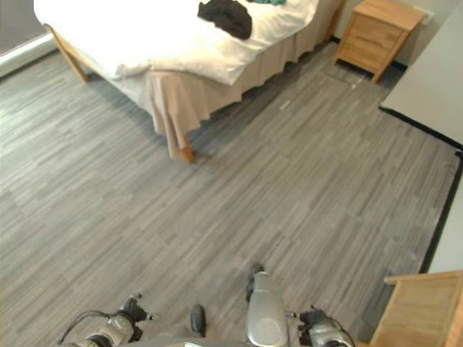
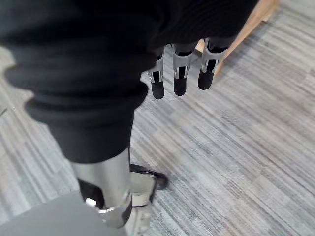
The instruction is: Tidy up the quilt and then pick up the clothes from the bed and put them into the laundry hamper.
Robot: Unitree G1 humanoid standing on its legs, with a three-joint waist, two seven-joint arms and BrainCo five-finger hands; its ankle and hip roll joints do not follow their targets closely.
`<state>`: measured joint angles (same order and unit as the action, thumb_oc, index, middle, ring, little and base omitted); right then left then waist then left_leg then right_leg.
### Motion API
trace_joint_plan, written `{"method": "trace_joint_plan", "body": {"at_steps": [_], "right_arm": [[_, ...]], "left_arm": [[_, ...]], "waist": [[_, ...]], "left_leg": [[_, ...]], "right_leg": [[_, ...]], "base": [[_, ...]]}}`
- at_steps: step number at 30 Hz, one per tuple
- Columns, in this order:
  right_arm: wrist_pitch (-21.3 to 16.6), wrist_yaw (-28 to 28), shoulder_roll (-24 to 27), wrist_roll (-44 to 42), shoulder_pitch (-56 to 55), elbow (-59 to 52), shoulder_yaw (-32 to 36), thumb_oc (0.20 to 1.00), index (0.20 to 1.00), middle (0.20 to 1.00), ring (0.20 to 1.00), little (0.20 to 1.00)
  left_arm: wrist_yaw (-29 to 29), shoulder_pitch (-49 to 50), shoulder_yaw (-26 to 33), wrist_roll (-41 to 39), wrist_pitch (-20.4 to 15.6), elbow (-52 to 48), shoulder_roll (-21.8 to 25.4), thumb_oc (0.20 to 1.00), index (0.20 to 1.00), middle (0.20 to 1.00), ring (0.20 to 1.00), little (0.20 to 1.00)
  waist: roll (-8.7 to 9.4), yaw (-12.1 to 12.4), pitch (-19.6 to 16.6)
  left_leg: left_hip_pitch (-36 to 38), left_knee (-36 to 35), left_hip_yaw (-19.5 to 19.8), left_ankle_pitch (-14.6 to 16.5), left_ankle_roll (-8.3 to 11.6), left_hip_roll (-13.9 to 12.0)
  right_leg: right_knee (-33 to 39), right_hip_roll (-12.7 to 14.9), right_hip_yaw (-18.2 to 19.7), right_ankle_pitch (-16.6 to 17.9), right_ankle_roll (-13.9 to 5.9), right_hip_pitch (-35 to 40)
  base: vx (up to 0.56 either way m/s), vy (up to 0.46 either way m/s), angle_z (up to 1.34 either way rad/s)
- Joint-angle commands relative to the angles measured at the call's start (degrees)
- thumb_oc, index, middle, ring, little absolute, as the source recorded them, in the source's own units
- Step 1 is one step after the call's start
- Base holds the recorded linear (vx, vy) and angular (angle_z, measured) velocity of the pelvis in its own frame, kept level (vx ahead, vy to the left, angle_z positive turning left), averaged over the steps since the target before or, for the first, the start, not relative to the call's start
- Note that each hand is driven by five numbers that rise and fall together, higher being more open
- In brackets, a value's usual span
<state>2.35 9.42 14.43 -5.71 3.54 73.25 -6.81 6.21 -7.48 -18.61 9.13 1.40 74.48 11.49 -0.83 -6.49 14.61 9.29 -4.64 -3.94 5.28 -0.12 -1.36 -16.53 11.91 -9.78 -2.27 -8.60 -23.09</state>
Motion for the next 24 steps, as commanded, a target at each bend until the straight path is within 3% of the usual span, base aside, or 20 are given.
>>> {"method": "trace_joint_plan", "body": {"at_steps": [1,2,4,5,6,7,8,9,11,12,14,15,16,17,18,19,20,22,23,24], "right_arm": [[-0.6,-0.4,0.8,-3.9,0.4,0.1,0.5,1.0,1.0,1.0,1.0,1.0],[-0.7,-0.7,0.8,-3.8,-0.2,-0.1,0.5,1.0,1.0,1.0,1.0,1.0],[-0.8,-0.8,1.2,-2.9,-0.5,0.0,-0.3,1.0,1.0,1.0,1.0,1.0],[-0.5,-0.6,2.0,-2.3,-0.4,0.1,-0.4,1.0,1.0,1.0,1.0,1.0],[-0.6,-0.2,2.6,-2.2,-0.4,-0.3,-0.6,1.0,1.0,1.0,1.0,1.0],[-0.6,-0.2,2.6,-2.2,-0.3,-0.3,-0.6,1.0,1.0,1.0,1.0,1.0],[-0.8,0.3,3.6,-2.0,0.3,-1.5,-1.0,1.0,1.0,1.0,1.0,1.0],[-0.7,0.7,4.1,-1.7,1.2,-2.1,-1.6,1.0,1.0,1.0,1.0,1.0],[-0.7,0.9,4.4,-1.1,2.3,-2.6,-2.4,1.0,1.0,1.0,1.0,1.0],[-0.5,1.0,4.8,0.0,3.1,-3.0,-3.8,1.0,1.0,1.0,1.0,1.0],[-0.8,1.3,5.0,-0.1,3.3,-3.5,-3.9,1.0,1.0,1.0,1.0,1.0],[-0.8,1.3,5.1,-0.1,3.3,-3.5,-3.9,1.0,1.0,1.0,1.0,1.0],[-1.2,1.3,5.0,-0.7,3.7,-4.1,-3.8,1.0,1.0,1.0,1.0,1.0],[-1.2,1.3,5.1,-0.7,3.6,-4.1,-3.8,1.0,1.0,1.0,1.0,1.0],[-1.3,1.5,4.6,-1.2,3.5,-4.3,-3.1,1.0,1.0,1.0,1.0,1.0],[-1.2,1.2,4.1,-0.6,3.8,-4.4,-3.6,1.0,1.0,1.0,1.0,1.0],[-1.2,1.2,4.0,-0.6,3.8,-4.4,-3.6,1.0,1.0,1.0,1.0,1.0],[-1.8,0.5,2.5,0.3,3.9,-4.9,-4.8,1.0,1.0,1.0,1.0,1.0],[-1.6,0.2,2.0,0.4,3.8,-5.2,-4.6,1.0,1.0,1.0,1.0,1.0],[-1.4,-0.3,1.1,0.4,3.9,-7.0,-4.5,1.0,1.0,1.0,1.0,1.0]], "left_arm": [[-0.5,-1.6,0.5,0.7,-1.2,0.9,1.3,1.0,1.0,1.0,1.0,1.0],[-0.8,-1.5,0.4,1.3,-1.4,1.2,1.3,1.0,1.0,1.0,1.0,1.0],[-0.5,-1.5,0.5,1.8,-1.2,1.7,1.1,1.0,1.0,1.0,1.0,1.0],[-0.5,-1.8,0.1,2.1,-1.0,1.6,0.9,1.0,1.0,1.0,1.0,1.0],[-0.4,-2.2,-0.2,2.1,-1.0,0.9,1.0,1.0,1.0,1.0,1.0,1.0],[-0.4,-2.2,-0.2,2.1,-1.0,0.9,1.0,1.0,1.0,1.0,1.0,1.0],[0.3,-3.2,-0.2,1.1,-1.0,-1.1,1.4,1.0,1.0,1.0,1.0,1.0],[1.2,-3.9,-0.1,0.0,-1.0,-2.1,1.8,1.0,1.0,1.0,1.0,1.0],[1.9,-4.9,0.2,-1.3,-1.4,-3.0,1.8,1.0,1.0,1.0,1.0,1.0],[2.5,-5.2,0.1,-2.0,-1.7,-4.0,1.3,1.0,1.0,1.0,1.0,1.0],[3.0,-4.2,0.4,-2.6,-2.1,-4.9,1.0,1.0,1.0,1.0,1.0,1.0],[3.0,-4.2,0.4,-2.6,-2.1,-4.9,1.0,1.0,1.0,1.0,1.0,1.0],[2.8,-2.9,1.1,-3.0,-2.1,-4.7,0.8,1.0,1.0,1.0,1.0,1.0],[2.8,-2.8,1.0,-3.0,-2.1,-4.7,0.8,1.0,1.0,1.0,1.0,1.0],[2.7,-2.0,1.4,-2.5,-1.6,-3.9,0.6,1.0,1.0,1.0,1.0,1.0],[2.8,-1.4,1.4,-1.8,-1.3,-3.4,1.2,1.0,1.0,1.0,1.0,1.0],[2.8,-1.4,1.4,-1.8,-1.3,-3.4,1.2,1.0,1.0,1.0,1.0,1.0],[2.9,-0.6,3.0,-2.8,-0.8,-1.1,1.4,1.0,1.0,1.0,1.0,1.0],[2.9,0.0,3.6,-2.9,-0.6,-0.4,1.4,1.0,1.0,1.0,1.0,1.0],[3.1,1.0,4.7,-2.3,0.0,0.5,2.6,1.0,1.0,1.0,1.0,1.0]], "waist": [[-0.95,-3.6,-0.6],[-1.11,-4.0,-1.2],[-1.76,-4.4,-1.7],[-2.42,-4.3,-2.1],[-2.26,-3.5,-1.7],[-2.01,-3.7,-1.8],[-0.32,-1.9,-1.0],[1.37,-0.8,-0.1],[2.75,0.3,0.5],[3.67,3.1,1.0],[3.17,5.3,0.3],[3.36,5.3,0.2],[2.02,7.4,-1.1],[2.29,7.5,-1.1],[2.19,8.6,-1.5],[3.28,9.9,-1.2],[3.2,10.0,-1.3],[3.49,10.9,-2.3],[3.44,10.7,-2.3],[2.82,9.4,-1.4]], "left_leg": [[9.2,-0.4,1.6,8.6,3.98,-1.0],[10.1,-0.4,1.4,9.5,4.46,-1.3],[10.7,3.1,1.8,6.6,5.01,-2.5],[6.6,14.5,0.7,0.5,7.44,-3.5],[2.9,22.3,1.1,-4.3,8.54,-3.7],[2.6,22.3,1.4,-4.5,8.52,-3.5],[-3.6,36.4,2.4,-10.1,9.5,-3.1],[-7.3,42.0,1.4,-9.4,9.3,-2.5],[-10.6,43.4,-0.3,-8.0,8.51,-2.9],[-17.2,41.9,-3.8,-5.1,7.76,-4.3],[-21.0,30.6,-6.3,-4.9,6.84,-4.8],[-20.8,30.1,-6.5,-5.3,6.76,-4.5],[-22.8,16.1,-8.9,-9.2,6.73,-6.0],[-21.9,14.8,-9.1,-9.6,6.83,-5.6],[-22.7,9.8,-12.8,-13.1,7.05,-7.5],[-24.2,12.4,-11.8,-13.2,6.71,-7.2],[-24.4,12.5,-11.8,-13.2,6.71,-7.4],[-21.4,11.0,-8.6,-10.9,4.11,-4.2],[-20.0,10.5,-8.5,-10.2,3.0,-3.7],[-15.9,8.8,-8.3,-8.6,1.41,-3.6]], "right_leg": [[13.9,-1.8,-0.3,8.3,-3.94,2.8],[14.8,-1.9,-0.3,8.9,-3.84,3.0],[12.3,-3.4,0.2,9.6,-1.98,3.9],[13.3,-5.5,-1.2,8.1,0.27,7.7],[14.7,-6.5,-1.6,7.3,1.74,10.8],[14.8,-6.1,-1.7,7.5,1.74,10.7],[17.5,-6.3,-2.0,5.8,3.86,15.9],[18.7,-5.4,-1.7,5.1,4.39,18.2],[19.8,-4.6,-1.4,4.5,4.16,20.2],[20.7,-4.1,-0.8,2.2,3.84,24.2],[21.5,-4.3,0.0,0.1,2.73,27.6],[21.5,-4.1,0.1,0.2,2.69,27.5],[21.5,-5.5,0.3,-2.6,1.51,31.1],[21.5,-5.2,0.4,-2.8,1.48,31.4],[21.1,-6.1,-0.2,-4.7,1.61,35.0],[18.7,-5.9,0.8,-6.5,1.94,36.6],[18.7,-6.1,0.9,-6.4,1.98,36.4],[7.2,-6.4,0.6,-7.2,0.63,34.5],[0.7,-5.8,0.4,-5.3,-0.69,32.2],[-11.9,-4.2,0.9,1.6,-3.02,24.8]], "base": [[0.57,-0.182,-0.01],[0.45,-0.151,0.28],[0.48,-0.18,0.36],[0.49,-0.279,0.04],[0.35,-0.243,0.03],[0.38,-0.305,0.09],[0.38,-0.302,-0.02],[0.38,-0.298,-0.2],[0.39,-0.142,-0.23],[0.66,-0.1,-0.04],[0.54,0.027,-0.07],[0.63,0.157,-0.02],[0.42,0.117,-0.09],[0.73,0.139,-0.2],[0.46,0.0,-0.44],[0.44,0.006,-0.27],[0.32,0.029,-0.2],[0.37,0.093,-0.27],[0.43,0.122,-0.52],[0.39,0.107,-0.29]]}}
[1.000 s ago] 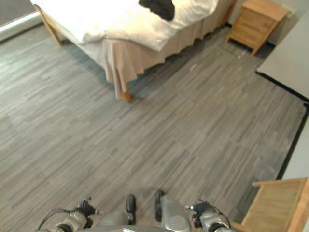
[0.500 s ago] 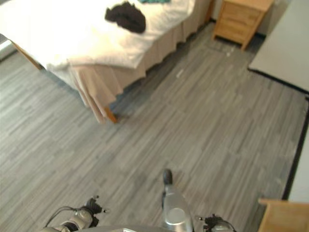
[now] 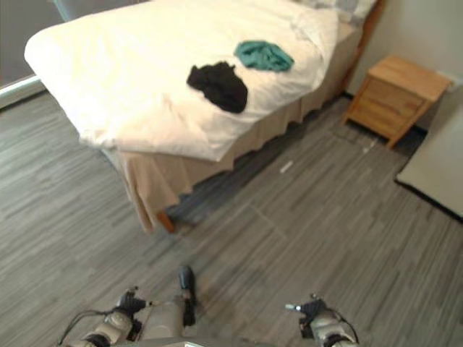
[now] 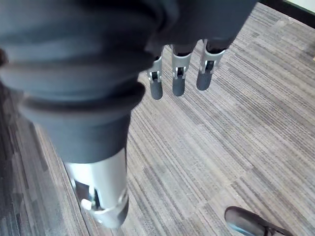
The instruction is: Tidy up the quilt and then pick up the clothes from the bed and put them into the laundry hamper.
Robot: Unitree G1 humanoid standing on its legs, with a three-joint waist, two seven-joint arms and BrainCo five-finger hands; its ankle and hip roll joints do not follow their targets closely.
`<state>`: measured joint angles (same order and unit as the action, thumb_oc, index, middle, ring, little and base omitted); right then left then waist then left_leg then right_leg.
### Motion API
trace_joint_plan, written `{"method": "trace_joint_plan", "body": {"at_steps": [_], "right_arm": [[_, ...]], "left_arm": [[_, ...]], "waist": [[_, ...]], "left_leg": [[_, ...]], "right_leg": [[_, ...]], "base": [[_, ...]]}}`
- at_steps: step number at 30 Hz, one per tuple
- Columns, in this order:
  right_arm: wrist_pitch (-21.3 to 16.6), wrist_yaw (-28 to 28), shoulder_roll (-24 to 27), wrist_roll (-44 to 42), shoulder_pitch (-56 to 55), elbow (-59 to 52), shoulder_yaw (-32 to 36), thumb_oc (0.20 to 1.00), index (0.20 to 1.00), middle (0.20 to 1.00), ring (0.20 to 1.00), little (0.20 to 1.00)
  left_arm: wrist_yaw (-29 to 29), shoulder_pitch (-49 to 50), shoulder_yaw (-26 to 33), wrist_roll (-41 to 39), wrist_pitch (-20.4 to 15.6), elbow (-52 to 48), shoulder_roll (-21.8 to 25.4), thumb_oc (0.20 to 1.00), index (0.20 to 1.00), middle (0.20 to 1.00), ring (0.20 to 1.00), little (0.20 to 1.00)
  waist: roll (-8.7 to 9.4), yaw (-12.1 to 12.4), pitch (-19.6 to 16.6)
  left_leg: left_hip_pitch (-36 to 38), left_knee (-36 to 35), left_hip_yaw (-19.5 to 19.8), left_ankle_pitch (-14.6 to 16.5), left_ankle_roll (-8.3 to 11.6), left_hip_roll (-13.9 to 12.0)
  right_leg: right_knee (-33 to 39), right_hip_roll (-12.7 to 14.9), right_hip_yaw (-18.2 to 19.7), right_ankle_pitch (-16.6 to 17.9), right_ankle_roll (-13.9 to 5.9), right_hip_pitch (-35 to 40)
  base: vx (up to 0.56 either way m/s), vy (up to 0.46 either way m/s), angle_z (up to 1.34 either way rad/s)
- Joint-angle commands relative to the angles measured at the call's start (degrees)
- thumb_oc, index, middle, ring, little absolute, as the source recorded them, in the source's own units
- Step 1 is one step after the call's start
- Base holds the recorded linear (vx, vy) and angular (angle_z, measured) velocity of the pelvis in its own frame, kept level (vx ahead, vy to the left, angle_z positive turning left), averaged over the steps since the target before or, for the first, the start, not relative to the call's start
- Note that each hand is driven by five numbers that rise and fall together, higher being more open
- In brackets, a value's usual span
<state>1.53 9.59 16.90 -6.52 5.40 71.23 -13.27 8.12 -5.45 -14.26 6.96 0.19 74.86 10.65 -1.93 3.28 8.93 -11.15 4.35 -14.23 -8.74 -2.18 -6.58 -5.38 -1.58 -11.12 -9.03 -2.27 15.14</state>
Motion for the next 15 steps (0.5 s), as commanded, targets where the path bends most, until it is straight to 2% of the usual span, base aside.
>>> {"method": "trace_joint_plan", "body": {"at_steps": [1,2,3,4,5,6,7,8,9,12,13,14,15], "right_arm": [[-0.7,-0.6,-1.6,1.5,2.2,-5.6,1.8,1.0,1.0,1.0,1.0,1.0],[-0.6,-0.8,-1.7,1.7,2.7,-5.8,1.6,1.0,1.0,1.0,1.0,1.0],[-0.5,-0.8,-1.7,1.8,2.8,-6.0,1.2,1.0,1.0,1.0,1.0,1.0],[-0.5,-0.8,-1.7,1.8,2.8,-6.0,1.2,1.0,1.0,1.0,1.0,1.0],[-0.6,-0.9,-1.7,1.8,2.9,-6.0,1.1,1.0,1.0,1.0,1.0,1.0],[-0.5,-0.9,-1.4,1.6,3.0,-5.7,1.1,1.0,1.0,1.0,1.0,1.0],[-0.4,-0.8,-1.2,1.3,3.1,-5.3,1.4,1.0,1.0,1.0,1.0,1.0],[-0.4,-0.8,-1.2,1.3,3.1,-5.3,1.4,1.0,1.0,1.0,1.0,1.0],[-0.1,-1.0,-1.5,1.1,2.9,-4.6,1.7,1.0,1.0,1.0,1.0,1.0],[0.3,-1.3,-1.6,1.9,2.2,-3.7,1.7,1.0,1.0,1.0,1.0,1.0],[0.4,-1.5,-1.3,2.4,2.2,-3.2,1.7,1.0,1.0,1.0,1.0,1.0],[0.2,-1.7,-0.9,2.8,1.6,-3.1,1.6,1.0,1.0,1.0,1.0,1.0],[0.2,-1.7,-0.9,2.8,1.6,-3.1,1.5,1.0,1.0,1.0,1.0,1.0]], "left_arm": [[1.0,-0.9,0.7,-0.1,1.2,0.2,3.9,1.0,1.0,1.0,1.0,1.0],[0.8,-0.9,0.8,0.0,1.2,0.4,4.2,1.0,1.0,1.0,1.0,1.0],[0.6,-1.1,0.6,0.3,1.1,0.5,4.4,1.0,1.0,1.0,1.0,1.0],[0.6,-1.1,0.7,0.3,1.1,0.5,4.5,1.0,1.0,1.0,1.0,1.0],[0.5,-1.2,0.4,0.3,0.9,0.4,4.7,1.0,1.0,1.0,1.0,1.0],[0.6,-1.3,0.7,-0.1,0.5,0.4,5.1,1.0,1.0,1.0,1.0,1.0],[0.7,-1.7,1.0,-0.7,0.3,0.4,5.1,1.0,1.0,1.0,1.0,1.0],[0.7,-1.7,1.0,-0.7,0.3,0.4,5.1,1.0,1.0,1.0,1.0,1.0],[1.0,-2.3,1.9,-1.6,0.1,0.8,5.2,1.0,1.0,1.0,1.0,1.0],[1.0,-1.7,2.2,-1.4,-0.2,1.1,5.5,1.0,1.0,1.0,1.0,1.0],[1.1,-1.3,3.2,-2.4,-0.6,0.7,5.7,1.0,1.0,1.0,1.0,1.0],[1.4,-0.4,4.6,-4.4,-1.1,0.2,6.3,1.0,1.0,1.0,1.0,1.0],[1.4,-0.3,4.7,-4.4,-1.1,0.2,6.3,1.0,1.0,1.0,1.0,1.0]], "waist": [[3.33,-0.8,4.4],[3.38,-1.0,4.5],[3.61,-1.5,4.5],[3.77,-1.9,4.8],[3.72,-2.1,4.7],[4.13,-3.1,5.0],[4.44,-3.7,5.0],[4.42,-3.8,4.9],[4.97,-5.1,4.0],[5.73,-5.2,3.1],[5.67,-4.9,2.7],[5.12,-4.9,2.2],[5.04,-5.1,2.2]], "left_leg": [[6.6,-1.6,2.4,5.9,3.15,1.4],[8.2,-2.6,3.0,6.3,3.22,1.8],[9.2,-3.1,3.6,6.7,3.44,2.2],[9.6,-3.2,3.9,6.8,3.46,2.4],[10.3,-3.7,4.5,7.1,3.85,2.4],[12.6,-4.3,7.4,8.8,5.01,2.9],[13.5,-4.8,9.0,9.7,5.74,2.9],[13.4,-4.8,9.1,9.6,5.74,2.9],[15.4,-6.1,11.7,11.0,7.11,2.1],[18.0,-6.5,12.6,12.8,7.76,1.5],[18.6,-6.2,13.4,13.0,8.37,0.3],[18.3,-4.8,14.7,13.7,9.0,-0.8],[18.2,-4.6,14.9,13.8,9.04,-0.9]], "right_leg": [[-26.4,10.2,2.0,9.9,-9.74,-16.9],[-25.4,11.2,1.7,9.2,-9.18,-19.2],[-22.4,11.8,1.6,8.2,-8.73,-19.8],[-22.5,12.0,1.2,7.8,-8.76,-19.2],[-18.6,12.0,1.8,6.8,-8.22,-20.2],[-7.7,12.9,4.8,6.1,-8.04,-20.0],[-1.5,13.9,7.8,7.7,-8.62,-19.9],[-1.1,13.8,7.7,7.9,-8.61,-19.9],[4.3,15.1,15.7,11.0,-10.14,-21.9],[5.0,15.8,16.7,12.4,-10.73,-21.1],[4.4,15.8,16.0,12.9,-10.96,-21.3],[5.5,15.2,14.1,12.9,-10.26,-20.3],[5.6,15.2,13.8,12.9,-10.23,-20.2]], "base": [[0.42,0.057,-0.03],[0.32,-0.038,0.41],[0.23,-0.058,0.71],[0.2,-0.094,1.03],[0.36,-0.246,1.24],[0.47,-0.344,0.98],[0.36,-0.292,0.83],[0.37,-0.312,0.6],[0.26,-0.208,1.07],[0.34,-0.289,1.18],[0.25,-0.309,1.05],[0.25,-0.311,0.61],[0.26,-0.325,0.25]]}}
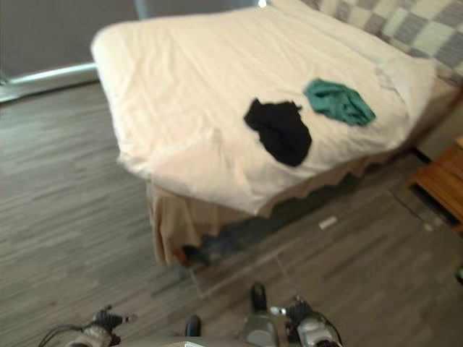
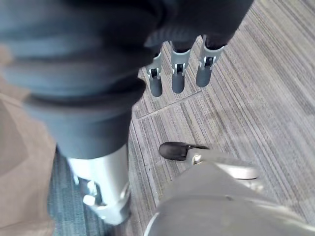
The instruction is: Tidy up the quilt and then pick up the clothes from the bed and put them into the laundry hamper.
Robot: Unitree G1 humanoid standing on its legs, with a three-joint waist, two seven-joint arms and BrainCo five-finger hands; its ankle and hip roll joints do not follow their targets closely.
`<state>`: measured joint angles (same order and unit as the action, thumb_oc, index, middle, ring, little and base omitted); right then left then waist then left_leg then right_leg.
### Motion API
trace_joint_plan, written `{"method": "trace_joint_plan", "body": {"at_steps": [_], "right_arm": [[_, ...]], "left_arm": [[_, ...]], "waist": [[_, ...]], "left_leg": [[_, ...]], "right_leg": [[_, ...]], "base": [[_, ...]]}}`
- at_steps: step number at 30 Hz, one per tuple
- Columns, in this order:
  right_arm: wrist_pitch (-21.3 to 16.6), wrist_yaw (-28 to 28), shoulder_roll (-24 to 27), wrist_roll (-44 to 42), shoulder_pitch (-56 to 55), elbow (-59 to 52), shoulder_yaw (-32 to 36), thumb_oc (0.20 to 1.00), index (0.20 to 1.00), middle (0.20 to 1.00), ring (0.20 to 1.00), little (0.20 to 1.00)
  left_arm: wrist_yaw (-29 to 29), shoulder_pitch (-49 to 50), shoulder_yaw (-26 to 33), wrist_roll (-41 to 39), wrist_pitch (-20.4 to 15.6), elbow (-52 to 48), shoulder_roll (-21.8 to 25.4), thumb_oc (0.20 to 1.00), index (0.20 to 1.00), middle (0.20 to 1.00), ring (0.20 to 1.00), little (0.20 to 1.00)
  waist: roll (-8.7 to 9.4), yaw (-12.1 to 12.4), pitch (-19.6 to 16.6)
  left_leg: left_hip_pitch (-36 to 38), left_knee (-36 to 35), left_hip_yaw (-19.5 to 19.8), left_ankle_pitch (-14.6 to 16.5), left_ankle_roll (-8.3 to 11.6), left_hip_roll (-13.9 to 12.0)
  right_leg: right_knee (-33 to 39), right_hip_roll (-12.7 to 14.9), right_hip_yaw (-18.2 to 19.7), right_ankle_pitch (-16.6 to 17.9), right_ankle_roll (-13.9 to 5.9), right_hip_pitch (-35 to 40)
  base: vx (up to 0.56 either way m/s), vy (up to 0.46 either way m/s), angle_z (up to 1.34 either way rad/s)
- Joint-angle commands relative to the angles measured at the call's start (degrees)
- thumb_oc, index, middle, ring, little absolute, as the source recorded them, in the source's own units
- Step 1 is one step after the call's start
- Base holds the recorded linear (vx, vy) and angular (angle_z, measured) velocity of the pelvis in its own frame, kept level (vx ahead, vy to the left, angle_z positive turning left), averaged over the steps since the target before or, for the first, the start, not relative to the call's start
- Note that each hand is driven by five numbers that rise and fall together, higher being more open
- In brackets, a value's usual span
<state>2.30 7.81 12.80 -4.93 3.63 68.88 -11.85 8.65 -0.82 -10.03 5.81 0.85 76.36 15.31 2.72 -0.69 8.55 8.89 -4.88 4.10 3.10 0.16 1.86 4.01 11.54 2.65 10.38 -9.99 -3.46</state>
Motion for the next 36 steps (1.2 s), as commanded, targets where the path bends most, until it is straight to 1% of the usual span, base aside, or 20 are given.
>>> {"method": "trace_joint_plan", "body": {"at_steps": [1,2,3,4,5,6,7,11,14,15,17,18,19,21,23,24,26,30,31,36], "right_arm": [[-0.9,-0.1,4.4,1.9,2.8,-0.7,0.3,1.0,1.0,1.0,1.0,1.0],[-1.1,0.2,5.0,2.0,2.6,-0.6,0.6,1.0,1.0,1.0,1.0,1.0],[-1.4,1.2,6.2,1.9,1.4,-1.6,1.5,1.0,1.0,1.0,1.0,1.0],[-1.6,1.4,6.6,2.1,0.2,-2.7,1.9,1.0,1.0,1.0,1.0,1.0],[-1.8,1.4,6.8,2.2,-1.0,-3.6,1.8,1.0,1.0,1.0,1.0,1.0],[-2.2,1.6,7.0,2.1,-2.0,-4.2,2.4,1.0,1.0,1.0,1.0,1.0],[-2.2,1.4,7.0,2.3,-3.3,-4.5,3.2,1.0,1.0,1.0,1.0,1.0],[-2.4,1.4,7.3,2.0,-4.0,-4.3,3.6,1.0,1.0,1.0,1.0,1.0],[-2.4,0.3,6.6,1.2,-3.2,-1.8,3.4,1.0,1.0,1.0,1.0,1.0],[-2.4,0.3,6.6,1.2,-3.1,-1.8,3.5,1.0,1.0,1.0,1.0,1.0],[-2.5,0.5,7.0,1.0,-0.9,-0.9,1.6,1.0,1.0,1.0,1.0,1.0],[-2.5,0.5,6.9,1.0,-0.7,-0.8,1.9,1.0,1.0,1.0,1.0,1.0],[-2.6,0.7,7.2,0.7,0.3,-0.9,0.6,1.0,1.0,1.0,1.0,1.0],[-2.9,1.1,7.5,0.2,1.4,-1.0,-0.3,1.0,1.0,1.0,1.0,1.0],[-3.1,1.6,7.6,-0.5,2.1,-0.9,-0.3,1.0,1.0,1.0,1.0,1.0],[-3.4,2.4,7.8,-1.8,3.2,-0.6,-0.3,1.0,1.0,1.0,1.0,1.0],[-3.7,3.0,8.1,-2.5,4.1,-0.1,-0.5,1.0,1.0,1.0,1.0,1.0],[-3.7,3.5,8.3,-3.8,3.9,0.6,0.3,1.0,1.0,1.0,1.0,1.0],[-3.7,3.6,8.7,-4.5,3.8,0.9,0.8,1.0,1.0,1.0,1.0,1.0],[-3.4,3.5,12.7,-8.6,5.4,0.0,4.9,1.0,1.0,1.0,1.0,1.0]], "left_arm": [[2.0,-4.4,4.2,-8.2,-2.7,-3.0,3.3,1.0,1.0,1.0,1.0,1.0],[3.0,-4.8,5.9,-10.6,-3.3,-5.0,4.3,1.0,1.0,1.0,1.0,1.0],[5.1,-5.4,8.2,-14.0,-5.4,-13.7,6.9,1.0,1.0,1.0,1.0,1.0],[6.1,-5.4,9.0,-13.6,-6.3,-20.0,8.8,1.0,1.0,1.0,1.0,1.0],[7.3,-4.4,10.1,-12.8,-6.9,-26.4,10.5,1.0,1.0,1.0,1.0,1.0],[8.7,-4.9,10.7,-11.7,-7.4,-30.1,12.1,1.0,1.0,1.0,1.0,1.0],[8.5,-6.0,10.7,-10.5,-7.6,-32.7,13.5,1.0,1.0,1.0,1.0,1.0],[10.2,-6.8,10.8,-6.0,-8.0,-40.4,17.7,1.0,1.0,1.0,1.0,1.0],[11.2,-15.5,5.8,4.9,-7.1,-49.2,23.4,1.0,1.0,1.0,1.0,1.0],[11.3,-15.9,5.6,4.9,-7.2,-48.9,23.5,1.0,1.0,1.0,1.0,1.0],[12.5,-27.7,-0.5,8.6,-5.5,-46.1,26.3,1.0,1.0,1.0,1.0,1.0],[12.6,-28.4,-0.9,8.5,-5.6,-45.7,26.2,1.0,1.0,1.0,1.0,1.0],[12.8,-36.9,-6.6,11.5,-3.8,-42.3,27.5,1.0,1.0,1.0,1.0,1.0],[12.4,-44.2,-12.0,14.0,-2.4,-38.5,28.0,1.0,1.0,1.0,1.0,1.0],[11.8,-47.5,-14.5,14.9,-2.0,-36.0,28.1,1.0,1.0,1.0,1.0,1.0],[11.0,-53.1,-19.0,16.5,-1.0,-31.1,27.3,1.0,1.0,1.0,1.0,1.0],[9.4,-57.2,-23.4,19.0,0.0,-24.5,25.8,1.0,1.0,1.0,1.0,1.0],[6.6,-58.1,-25.5,19.1,0.1,-18.9,21.7,1.0,1.0,1.0,1.0,1.0],[4.8,-56.8,-26.3,20.0,0.3,-16.2,19.0,0.2,0.2,0.2,0.2,0.2],[1.3,-50.0,-25.5,21.7,1.1,-12.5,15.0,0.2,0.2,0.2,0.2,0.2]], "waist": [[-0.35,-0.7,2.4],[-0.77,-0.8,2.7],[-1.05,-0.9,3.6],[-0.98,-1.2,3.7],[-0.99,-1.2,4.1],[-0.95,-1.3,4.3],[-1.31,-2.3,3.9],[-2.28,-2.7,4.2],[-3.19,-5.1,5.5],[-3.17,-4.9,5.5],[-3.74,-7.0,7.5],[-3.69,-6.7,7.6],[-3.75,-7.9,8.7],[-3.58,-9.0,9.7],[-3.56,-9.3,10.3],[-3.33,-10.0,11.2],[-3.0,-10.6,11.7],[-2.72,-10.8,11.8],[-2.47,-11.1,11.4],[-2.45,-10.9,9.8]], "left_leg": [[-3.1,6.6,-2.9,1.5,7.95,-10.5],[-4.4,7.8,-2.9,0.6,8.73,-11.1],[-7.9,10.7,-5.4,-1.6,9.21,-11.9],[-8.6,10.6,-7.9,-1.6,8.91,-11.9],[-9.0,10.8,-8.6,-0.8,8.33,-10.6],[-10.4,10.2,-9.5,-1.6,8.17,-9.6],[-10.1,7.9,-12.1,-2.0,8.39,-10.2],[-9.5,5.7,-12.9,-2.9,8.19,-10.1],[-10.2,2.8,-15.5,-4.7,8.66,-10.6],[-10.3,2.7,-15.6,-4.8,8.65,-10.6],[-11.6,2.1,-17.2,-5.4,8.64,-10.7],[-11.8,2.1,-17.3,-5.4,8.64,-10.7],[-12.9,2.2,-18.3,-5.4,8.6,-10.9],[-14.2,2.6,-19.0,-5.9,8.68,-11.2],[-14.7,2.8,-19.3,-5.9,8.71,-11.3],[-15.7,3.5,-20.0,-5.7,8.81,-11.7],[-16.0,3.9,-20.5,-5.5,8.89,-12.0],[-15.8,4.7,-20.7,-5.1,8.97,-12.3],[-15.2,4.9,-20.6,-4.8,8.93,-12.4],[-12.8,4.5,-20.4,-3.9,8.84,-12.2]], "right_leg": [[-1.8,1.3,-2.6,-7.3,-1.96,0.7],[-0.8,1.1,-4.3,-7.6,-1.67,2.0],[0.3,1.7,-7.6,-8.3,-1.43,3.7],[0.6,1.8,-9.0,-8.6,-1.17,4.2],[0.4,1.2,-9.0,-8.9,-1.0,4.6],[0.3,1.1,-9.3,-8.8,-0.91,4.5],[0.4,1.0,-10.4,-9.3,-0.99,4.7],[0.1,0.1,-9.9,-9.2,-1.21,3.8],[-1.7,0.3,-8.8,-8.4,-1.5,-1.4],[-1.8,0.2,-8.8,-8.4,-1.5,-1.5],[-3.0,0.2,-6.8,-7.4,-1.92,-6.2],[-3.2,0.2,-6.7,-7.4,-1.91,-6.5],[-4.2,0.0,-5.5,-7.2,-2.16,-8.9],[-4.9,-0.2,-4.8,-6.6,-2.25,-11.1],[-5.3,-0.4,-4.4,-6.5,-2.4,-12.2],[-5.6,-0.4,-4.2,-6.1,-2.69,-13.7],[-5.4,-0.4,-4.0,-5.7,-3.12,-14.5],[-5.2,-0.2,-4.1,-5.7,-3.21,-14.2],[-5.2,-0.2,-4.2,-6.0,-3.08,-13.5],[-5.0,-0.1,-5.0,-6.7,-2.76,-10.7]], "base": [[0.15,-0.215,0.4],[0.15,-0.294,0.99],[0.03,-0.197,1.21],[0.04,-0.16,1.22],[0.02,-0.103,0.82],[0.03,-0.061,0.75],[0.0,-0.047,0.47],[0.03,0.006,0.01],[-0.04,0.026,-0.23],[-0.09,0.037,-0.19],[-0.11,0.049,-0.63],[-0.08,0.034,-0.27],[-0.07,0.018,-0.17],[-0.07,0.007,-0.25],[-0.04,0.007,-0.34],[-0.06,0.003,-0.34],[-0.04,-0.011,-0.28],[0.01,-0.011,-0.26],[0.0,0.0,0.0],[0.03,0.013,0.04]]}}
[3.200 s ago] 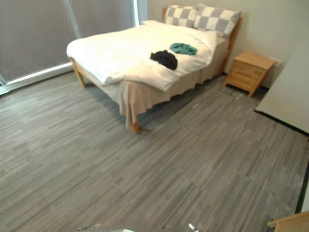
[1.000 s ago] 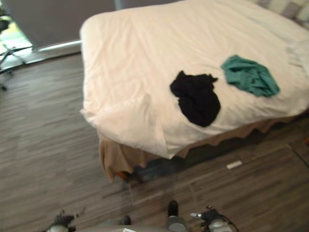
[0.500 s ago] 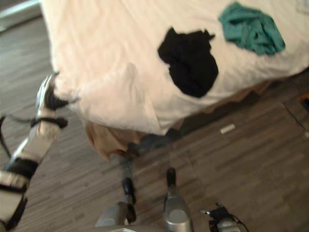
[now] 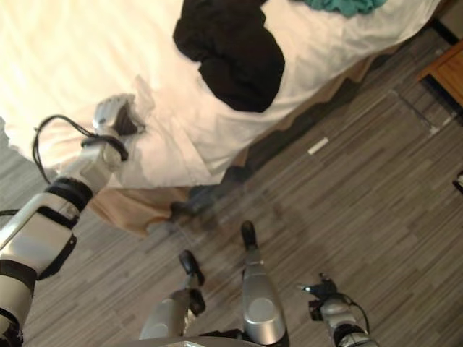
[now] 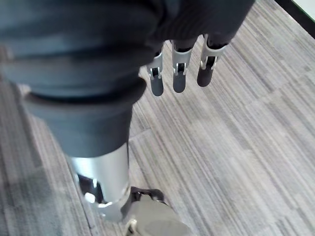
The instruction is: Tidy up the quilt and then pick up the clothes from the bed and put them into the laundry hamper.
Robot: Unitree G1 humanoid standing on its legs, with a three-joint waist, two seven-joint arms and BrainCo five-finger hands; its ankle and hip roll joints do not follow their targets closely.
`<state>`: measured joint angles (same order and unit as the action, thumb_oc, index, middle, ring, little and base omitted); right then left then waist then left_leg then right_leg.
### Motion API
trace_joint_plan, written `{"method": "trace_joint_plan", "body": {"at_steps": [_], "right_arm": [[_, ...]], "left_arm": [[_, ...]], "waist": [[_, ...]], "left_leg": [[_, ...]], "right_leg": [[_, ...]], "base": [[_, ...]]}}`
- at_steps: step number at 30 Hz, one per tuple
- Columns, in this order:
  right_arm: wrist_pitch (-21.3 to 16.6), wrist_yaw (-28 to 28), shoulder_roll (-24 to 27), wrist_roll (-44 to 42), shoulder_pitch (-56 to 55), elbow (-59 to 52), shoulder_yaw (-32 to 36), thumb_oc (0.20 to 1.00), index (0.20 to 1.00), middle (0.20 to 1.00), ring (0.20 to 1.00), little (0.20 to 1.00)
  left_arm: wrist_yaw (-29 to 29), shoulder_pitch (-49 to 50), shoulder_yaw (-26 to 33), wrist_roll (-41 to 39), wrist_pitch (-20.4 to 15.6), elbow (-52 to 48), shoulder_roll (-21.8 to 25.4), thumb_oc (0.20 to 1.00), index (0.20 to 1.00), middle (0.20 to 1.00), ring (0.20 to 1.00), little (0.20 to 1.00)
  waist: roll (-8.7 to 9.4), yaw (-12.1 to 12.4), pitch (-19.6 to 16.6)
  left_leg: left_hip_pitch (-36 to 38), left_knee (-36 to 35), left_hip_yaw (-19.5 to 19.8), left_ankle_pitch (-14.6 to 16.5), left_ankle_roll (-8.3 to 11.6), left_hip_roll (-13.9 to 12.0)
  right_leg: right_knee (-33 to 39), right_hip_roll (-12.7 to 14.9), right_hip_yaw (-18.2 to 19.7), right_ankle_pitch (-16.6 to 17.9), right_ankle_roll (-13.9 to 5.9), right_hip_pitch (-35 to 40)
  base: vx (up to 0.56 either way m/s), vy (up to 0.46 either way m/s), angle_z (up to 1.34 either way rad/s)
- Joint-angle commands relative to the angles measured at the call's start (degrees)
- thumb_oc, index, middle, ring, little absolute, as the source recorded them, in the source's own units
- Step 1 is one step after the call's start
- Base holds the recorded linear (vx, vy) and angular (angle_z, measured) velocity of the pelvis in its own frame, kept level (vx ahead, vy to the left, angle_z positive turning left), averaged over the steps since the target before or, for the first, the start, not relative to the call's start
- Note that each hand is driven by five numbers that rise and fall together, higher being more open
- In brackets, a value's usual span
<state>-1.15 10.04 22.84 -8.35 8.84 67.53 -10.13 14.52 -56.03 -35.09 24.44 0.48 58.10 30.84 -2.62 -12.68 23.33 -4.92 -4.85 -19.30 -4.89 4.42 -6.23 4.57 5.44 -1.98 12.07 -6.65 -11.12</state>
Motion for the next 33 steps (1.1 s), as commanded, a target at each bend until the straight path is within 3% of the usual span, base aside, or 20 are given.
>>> {"method": "trace_joint_plan", "body": {"at_steps": [1,4,6,7,9,10,14,16,17,19,21,25,27,30,31,33], "right_arm": [[0.0,1.7,4.5,-6.7,1.1,-0.7,5.0,1.0,1.0,1.0,1.0,1.0],[-1.7,4.8,13.1,-5.9,0.7,-20.4,11.7,1.0,1.0,1.0,1.0,1.0],[-2.2,5.4,14.8,-4.7,0.4,-24.7,12.6,1.0,1.0,1.0,1.0,1.0],[-2.7,6.0,18.5,-2.4,1.2,-31.7,14.1,1.0,1.0,1.0,1.0,1.0],[-2.6,6.3,19.7,-1.8,2.0,-34.1,14.4,1.0,1.0,1.0,1.0,1.0],[-3.4,6.5,22.1,1.2,4.8,-43.0,14.2,1.0,1.0,1.0,1.0,1.0],[-5.5,5.8,23.6,3.3,11.3,-52.3,10.6,1.0,1.0,1.0,1.0,1.0],[-6.2,3.8,23.2,0.0,21.8,-50.7,2.5,0.2,0.2,0.2,0.2,0.2],[-6.2,2.3,22.6,-1.8,31.4,-48.9,-4.9,0.2,0.2,0.2,0.2,0.2],[-6.4,2.4,22.6,-1.9,32.2,-48.4,-5.5,0.2,0.2,0.2,0.2,0.2],[-6.1,1.6,19.5,-4.2,46.1,-44.3,-15.3,0.2,0.2,0.2,0.2,0.2],[-5.1,1.6,13.7,-8.1,55.7,-34.7,-21.1,0.2,0.2,0.2,0.2,0.2],[-4.9,1.8,10.9,-9.0,56.9,-30.9,-21.9,0.2,0.2,0.2,0.2,0.2],[-3.7,2.0,1.4,-10.7,54.2,-23.8,-22.2,0.2,0.2,0.2,0.2,0.2],[-2.7,0.8,-6.2,-9.1,47.5,-24.6,-24.9,0.2,0.2,0.2,0.2,0.2],[-2.6,0.2,-8.9,-9.3,44.0,-25.5,-25.8,0.2,0.2,0.2,0.2,0.2]], "left_arm": [[-5.0,8.0,1.0,3.0,2.0,7.0,-1.1,0.2,0.2,0.2,0.2,0.2],[-5.4,21.2,9.0,2.9,2.9,9.7,-1.3,0.2,0.2,0.2,0.2,0.2],[-5.3,24.5,11.1,2.5,2.9,10.4,-1.4,0.2,0.2,0.2,0.2,0.2],[-5.4,32.0,14.9,2.5,3.2,11.4,-1.7,1.0,1.0,1.0,1.0,1.0],[-5.3,35.4,16.2,3.2,3.5,11.9,-1.8,1.0,1.0,1.0,1.0,1.0],[-4.8,44.2,21.8,1.9,3.7,14.0,-2.6,1.0,1.0,1.0,1.0,1.0],[-2.9,52.1,26.7,-0.8,3.6,15.6,-3.5,1.0,1.0,1.0,1.0,1.0],[-2.9,54.7,27.0,-4.4,3.0,16.7,-4.1,1.0,1.0,1.0,1.0,1.0],[-2.5,55.1,27.5,-6.9,2.7,17.2,-4.1,1.0,1.0,1.0,1.0,1.0],[-2.5,55.1,27.8,-7.0,2.7,17.3,-4.2,1.0,1.0,1.0,1.0,1.0],[-0.7,53.6,26.3,-10.8,2.2,16.1,-4.6,1.0,1.0,1.0,1.0,1.0],[0.6,50.6,20.7,-12.2,1.7,13.6,-6.3,1.0,1.0,1.0,1.0,1.0],[0.8,48.9,18.2,-12.0,1.4,12.7,-7.2,1.0,1.0,1.0,1.0,1.0],[1.8,43.9,10.7,-10.7,1.4,9.5,-10.5,1.0,1.0,1.0,1.0,1.0],[3.6,41.7,8.5,-9.7,2.1,8.0,-12.1,1.0,1.0,1.0,1.0,1.0],[4.1,41.3,8.2,-9.3,2.3,8.1,-12.7,1.0,1.0,1.0,1.0,1.0]], "waist": [[2.85,1.3,-5.4],[2.82,2.7,-7.0],[2.73,3.1,-7.6],[2.69,4.7,-8.7],[2.73,5.4,-9.3],[2.82,8.5,-10.5],[3.67,13.0,-10.7],[4.59,16.6,-8.9],[5.13,18.5,-6.9],[5.07,18.1,-6.9],[5.65,20.8,-2.3],[5.26,23.3,2.0],[4.76,23.9,2.9],[2.67,25.0,6.0],[2.02,24.9,6.4],[2.0,24.7,6.4]], "left_leg": [[2.0,4.1,3.0,4.3,4.59,-4.0],[5.1,3.1,3.5,5.2,4.4,-3.7],[6.0,2.9,3.8,5.5,4.27,-3.6],[7.5,2.3,4.5,5.7,4.16,-3.6],[8.0,1.8,4.8,5.5,4.09,-3.6],[9.1,1.0,6.4,5.6,4.06,-3.7],[7.8,1.4,9.4,5.0,3.74,-3.5],[5.6,2.5,11.6,4.4,3.72,-3.3],[3.6,3.4,12.5,3.7,3.85,-3.4],[3.3,3.5,12.6,3.7,3.84,-3.4],[-0.9,4.7,14.0,2.3,4.49,-4.0],[-5.9,5.1,15.4,0.2,5.65,-4.8],[-7.5,5.1,16.0,-0.5,5.93,-5.0],[-11.4,4.6,17.2,-1.8,6.21,-4.7],[-12.3,5.1,17.9,-1.5,5.8,-4.2],[-11.9,5.2,18.0,-1.3,5.68,-4.1]], "right_leg": [[-5.5,6.1,-0.6,-8.5,-6.11,-2.2],[-5.5,6.4,-1.6,-9.4,-6.14,1.1],[-5.6,6.4,-1.9,-9.6,-6.08,2.0],[-5.4,6.5,-2.8,-10.1,-5.93,4.0],[-5.1,6.6,-3.3,-10.0,-5.78,4.8],[-4.9,6.8,-4.9,-10.8,-5.65,7.1],[-4.8,7.1,-7.1,-10.9,-5.35,8.1],[-5.6,7.4,-8.1,-11.1,-5.05,7.7],[-6.2,7.5,-8.6,-11.1,-4.78,6.7],[-6.3,7.5,-8.7,-11.1,-4.77,6.6],[-7.3,7.9,-9.5,-10.7,-4.57,3.5],[-9.0,8.5,-11.3,-10.3,-4.62,-0.6],[-9.6,8.8,-12.0,-10.2,-4.72,-1.8],[-11.6,9.7,-13.7,-10.5,-4.78,-4.9],[-12.8,10.1,-14.0,-11.0,-4.67,-5.6],[-12.6,10.1,-14.0,-11.1,-4.63,-5.1]], "base": [[0.08,0.047,0.13],[0.07,0.054,0.05],[0.07,0.028,0.06],[0.11,0.036,0.18],[0.05,0.019,0.35],[0.0,0.024,0.43],[-0.02,-0.008,0.41],[-0.18,-0.05,0.51],[-0.22,-0.051,0.28],[-0.1,-0.019,0.25],[-0.25,-0.048,0.65],[-0.18,-0.042,0.21],[-0.12,-0.02,0.31],[-0.13,-0.014,0.45],[-0.04,0.002,0.32],[0.0,0.01,0.05]]}}
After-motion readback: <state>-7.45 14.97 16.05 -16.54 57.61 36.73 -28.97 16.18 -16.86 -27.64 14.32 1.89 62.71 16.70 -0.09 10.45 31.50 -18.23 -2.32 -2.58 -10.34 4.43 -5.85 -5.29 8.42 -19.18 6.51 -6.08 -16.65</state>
